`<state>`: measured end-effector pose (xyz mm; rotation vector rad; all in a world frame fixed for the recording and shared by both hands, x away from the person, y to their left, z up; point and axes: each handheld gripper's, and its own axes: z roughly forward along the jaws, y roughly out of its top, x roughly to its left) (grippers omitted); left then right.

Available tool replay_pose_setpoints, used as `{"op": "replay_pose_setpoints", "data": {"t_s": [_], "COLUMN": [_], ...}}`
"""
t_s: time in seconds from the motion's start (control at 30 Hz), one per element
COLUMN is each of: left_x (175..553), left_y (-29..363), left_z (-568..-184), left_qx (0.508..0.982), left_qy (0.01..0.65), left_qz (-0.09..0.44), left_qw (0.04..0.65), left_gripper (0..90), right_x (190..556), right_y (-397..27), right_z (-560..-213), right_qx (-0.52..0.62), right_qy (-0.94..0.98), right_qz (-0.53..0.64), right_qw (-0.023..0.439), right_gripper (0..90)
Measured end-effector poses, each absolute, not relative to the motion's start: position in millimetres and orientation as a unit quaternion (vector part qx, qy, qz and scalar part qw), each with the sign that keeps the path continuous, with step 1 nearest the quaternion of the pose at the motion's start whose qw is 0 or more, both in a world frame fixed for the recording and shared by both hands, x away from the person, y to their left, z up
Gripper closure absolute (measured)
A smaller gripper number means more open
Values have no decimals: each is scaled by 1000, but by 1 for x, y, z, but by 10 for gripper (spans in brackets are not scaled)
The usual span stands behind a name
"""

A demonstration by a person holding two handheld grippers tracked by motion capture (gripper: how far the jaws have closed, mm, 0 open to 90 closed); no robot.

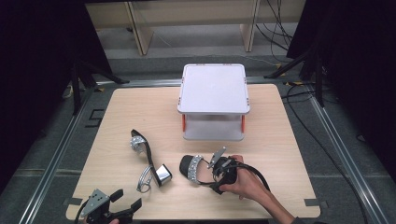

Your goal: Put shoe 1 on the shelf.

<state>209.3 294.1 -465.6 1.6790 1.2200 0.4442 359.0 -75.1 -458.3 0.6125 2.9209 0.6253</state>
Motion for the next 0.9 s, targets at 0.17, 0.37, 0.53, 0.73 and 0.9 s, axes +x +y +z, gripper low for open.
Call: {"op": "replay_pose_setpoints", "data": {"t_s": [0.17,0.37,0.53,0.73,0.9], "left_x": [210,210,210,207,208], "left_y": [295,294,293,294,294], "left_z": [-467,-465,-465,-464,-464], "left_qx": [689,692,694,688,691], "left_qy": [496,499,495,501,490], "left_qz": [186,187,189,187,191], "left_qw": [495,487,488,490,496], "left_gripper": [152,152,152,153,152], "right_x": [364,369,372,370,368], "right_y": [-74,-74,-69,-65,-65], "right_z": [-460,-464,-463,-460,-459], "right_qx": [196,186,170,154,157], "right_qy": [959,964,968,972,972], "right_qz": [201,188,183,175,171], "right_qw": [43,36,35,28,29], "right_gripper": [224,249,272,370,378]}}
